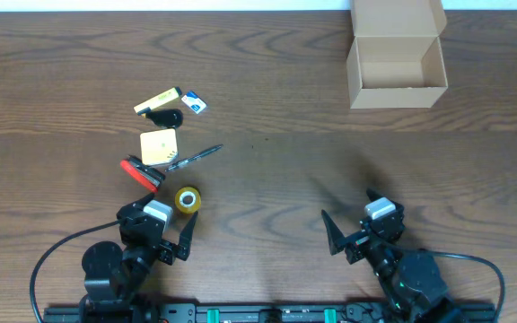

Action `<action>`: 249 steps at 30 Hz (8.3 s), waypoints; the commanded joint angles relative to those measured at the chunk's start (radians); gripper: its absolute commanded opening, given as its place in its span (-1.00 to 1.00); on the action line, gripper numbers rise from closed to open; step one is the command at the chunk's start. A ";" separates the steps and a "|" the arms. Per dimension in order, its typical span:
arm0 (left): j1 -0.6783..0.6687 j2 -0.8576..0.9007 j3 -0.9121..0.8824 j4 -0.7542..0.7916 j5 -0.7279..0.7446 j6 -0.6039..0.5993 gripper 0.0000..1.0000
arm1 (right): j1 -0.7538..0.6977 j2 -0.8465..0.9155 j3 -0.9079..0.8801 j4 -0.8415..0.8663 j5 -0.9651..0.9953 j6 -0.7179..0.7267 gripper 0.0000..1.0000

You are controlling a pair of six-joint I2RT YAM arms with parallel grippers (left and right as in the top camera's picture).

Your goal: Pack container

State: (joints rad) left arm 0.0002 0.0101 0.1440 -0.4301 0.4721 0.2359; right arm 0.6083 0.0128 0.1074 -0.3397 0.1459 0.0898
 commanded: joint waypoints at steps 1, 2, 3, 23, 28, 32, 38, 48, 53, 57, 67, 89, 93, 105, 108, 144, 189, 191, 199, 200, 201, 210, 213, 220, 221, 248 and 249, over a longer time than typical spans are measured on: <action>0.005 -0.006 -0.019 -0.003 0.016 0.003 0.90 | 0.006 -0.008 -0.004 -0.002 -0.008 -0.017 0.98; 0.005 -0.006 -0.019 -0.003 0.016 0.003 0.91 | 0.006 -0.008 -0.004 -0.002 -0.008 -0.017 0.99; 0.005 -0.006 -0.019 -0.003 0.016 0.003 0.90 | 0.006 -0.008 -0.004 -0.002 -0.008 -0.017 0.98; 0.005 -0.006 -0.019 -0.003 0.016 0.003 0.90 | 0.006 -0.008 -0.004 -0.001 -0.239 0.457 0.99; 0.005 -0.006 -0.019 -0.003 0.016 0.003 0.90 | 0.006 -0.008 -0.004 0.013 -0.319 0.712 0.98; 0.005 -0.006 -0.019 -0.003 0.016 0.003 0.91 | 0.006 -0.008 -0.004 0.065 -0.346 0.824 0.98; 0.005 -0.006 -0.019 -0.003 0.016 0.003 0.90 | 0.005 -0.005 0.004 0.111 -0.405 0.718 0.99; 0.005 -0.006 -0.019 -0.003 0.016 0.003 0.91 | -0.065 0.386 0.208 0.101 -0.397 0.519 0.98; 0.005 -0.006 -0.019 -0.003 0.016 0.003 0.91 | -0.149 0.704 0.415 0.106 -0.397 0.328 0.99; 0.005 -0.006 -0.019 -0.003 0.016 0.003 0.90 | -0.206 0.908 0.586 0.121 -0.397 0.164 0.98; 0.005 -0.006 -0.019 -0.003 0.016 0.003 0.90 | -0.341 1.217 0.762 0.382 -0.306 0.006 0.99; 0.005 -0.006 -0.019 -0.003 0.016 0.003 0.91 | -0.523 1.767 1.081 0.349 -0.252 -0.050 0.98; 0.005 -0.006 -0.019 -0.003 0.016 0.003 0.90 | -0.521 1.769 1.081 0.328 -0.259 -0.043 0.98; 0.005 -0.006 -0.019 -0.003 0.016 0.003 0.91 | -0.523 1.850 1.081 0.390 -0.218 -0.042 0.89; 0.005 -0.006 -0.019 -0.003 0.016 0.003 0.90 | -0.523 1.872 1.081 0.439 -0.185 -0.035 0.83; 0.005 -0.006 -0.019 -0.003 0.016 0.003 0.91 | -0.522 1.970 1.081 0.532 -0.172 0.021 -0.97; 0.005 -0.006 -0.019 -0.003 0.016 0.003 0.90 | 0.286 1.961 1.407 -0.053 0.443 0.594 -0.97; 0.005 -0.006 -0.019 -0.003 0.016 0.003 0.90 | 0.285 1.971 1.407 -0.057 0.454 0.594 -0.97; 0.005 -0.006 -0.019 -0.003 0.016 0.003 0.91 | 0.280 1.979 1.407 -0.057 0.437 0.594 -0.97; 0.005 -0.006 -0.019 -0.003 0.016 0.003 0.90 | 0.280 1.982 1.407 -0.054 0.428 0.593 -0.96; 0.005 -0.006 -0.019 -0.003 0.016 0.003 0.90 | 0.281 1.986 1.407 -0.053 0.423 0.594 -0.97; 0.005 -0.006 -0.019 -0.003 0.016 0.003 0.91 | 0.282 2.019 1.407 -0.053 0.422 0.593 -0.94; 0.005 -0.006 -0.019 -0.003 0.016 0.003 0.91 | 0.282 2.020 1.407 -0.051 0.422 0.593 -0.23; 0.005 -0.006 -0.019 -0.003 0.016 0.003 0.90 | 0.282 2.013 1.411 -0.038 0.422 0.564 0.17; 0.005 -0.006 -0.019 -0.003 0.016 0.003 0.90 | 0.282 2.005 1.415 -0.038 0.423 0.554 0.21; 0.005 -0.006 -0.019 -0.003 0.016 0.003 0.91 | -0.198 1.755 1.399 -0.517 0.040 0.261 0.50; 0.005 -0.006 -0.019 -0.003 0.016 0.003 0.90 | -0.203 1.757 1.385 -0.514 0.018 0.248 0.48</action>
State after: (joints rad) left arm 0.0002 0.0101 0.1440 -0.4297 0.4725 0.2359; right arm 0.4221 1.7603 1.5269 -0.8501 0.2794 0.3996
